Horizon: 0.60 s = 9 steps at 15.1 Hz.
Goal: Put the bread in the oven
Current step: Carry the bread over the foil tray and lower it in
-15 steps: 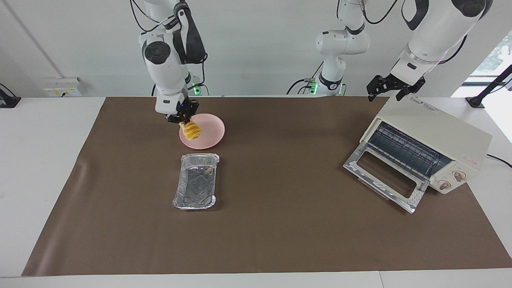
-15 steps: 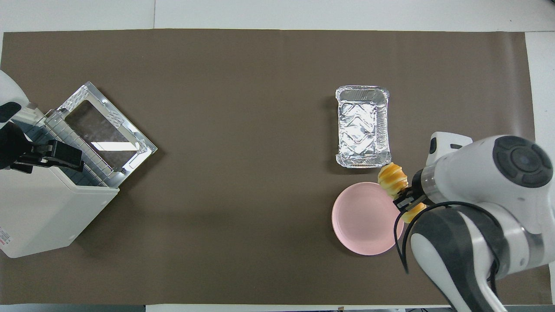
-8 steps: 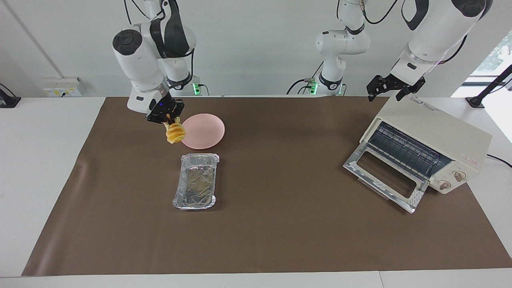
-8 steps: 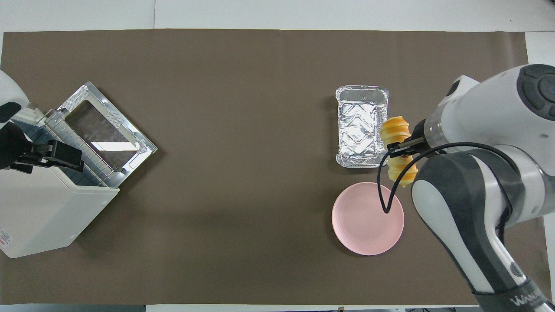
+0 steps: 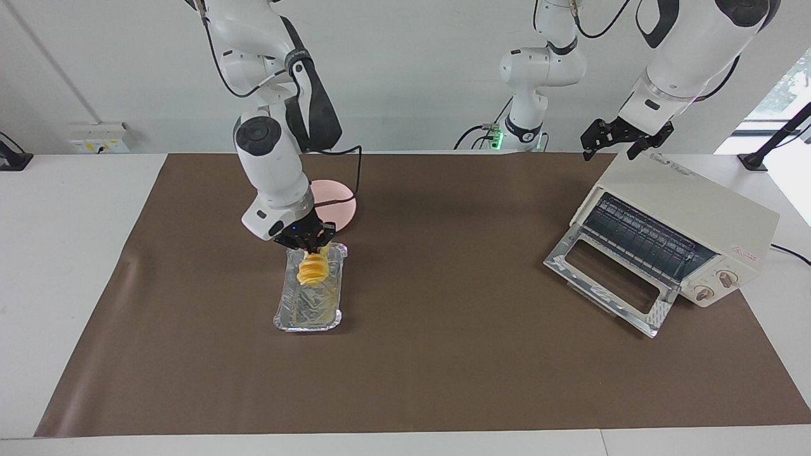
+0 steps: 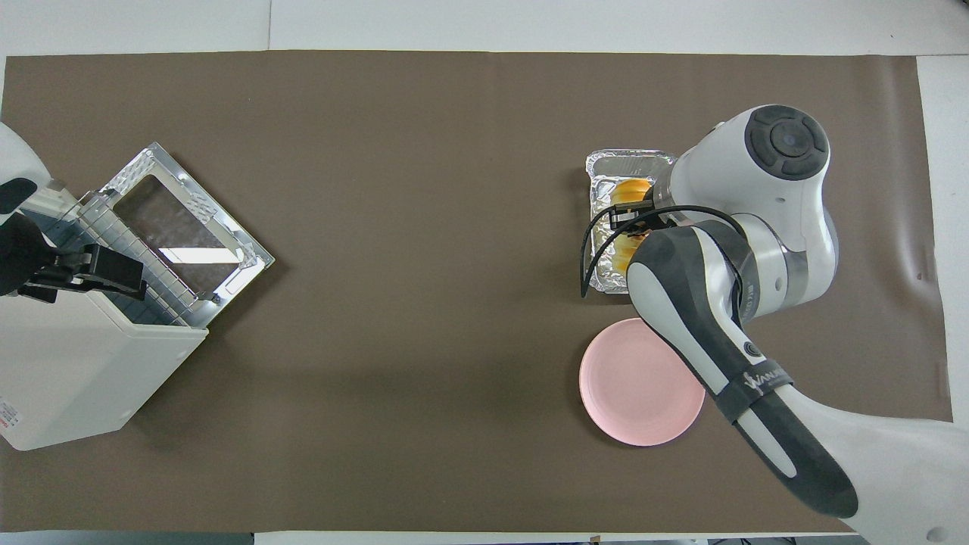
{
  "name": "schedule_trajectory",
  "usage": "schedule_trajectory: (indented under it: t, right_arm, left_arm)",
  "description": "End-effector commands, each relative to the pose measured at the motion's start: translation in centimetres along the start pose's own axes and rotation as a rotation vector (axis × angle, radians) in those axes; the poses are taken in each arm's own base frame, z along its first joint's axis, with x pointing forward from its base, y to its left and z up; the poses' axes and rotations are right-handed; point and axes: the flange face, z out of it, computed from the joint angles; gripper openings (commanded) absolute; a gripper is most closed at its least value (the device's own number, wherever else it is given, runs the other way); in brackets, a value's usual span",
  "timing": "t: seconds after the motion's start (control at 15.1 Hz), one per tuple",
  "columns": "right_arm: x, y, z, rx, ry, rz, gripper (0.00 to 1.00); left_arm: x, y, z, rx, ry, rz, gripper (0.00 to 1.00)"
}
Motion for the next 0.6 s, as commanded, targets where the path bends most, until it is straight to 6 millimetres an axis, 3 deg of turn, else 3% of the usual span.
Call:
schedule_trajectory:
  t: [0.0,0.27,0.53]
  right_arm:
    - [0.0,-0.2,1.8,0.003,0.006,0.019,0.00]
    - [0.3,-0.1,3.0,0.006,0.017,0.021,0.00]
    - [0.5,-0.1,5.4,0.013,0.045,0.020,0.00]
  left_arm:
    - [-0.7,-0.4,0.0,-0.017,0.016,-0.001,1.00]
    - [-0.7,-0.4,0.0,-0.017,0.016,-0.001,1.00]
    - [-0.7,-0.4,0.0,-0.017,0.016,-0.001,1.00]
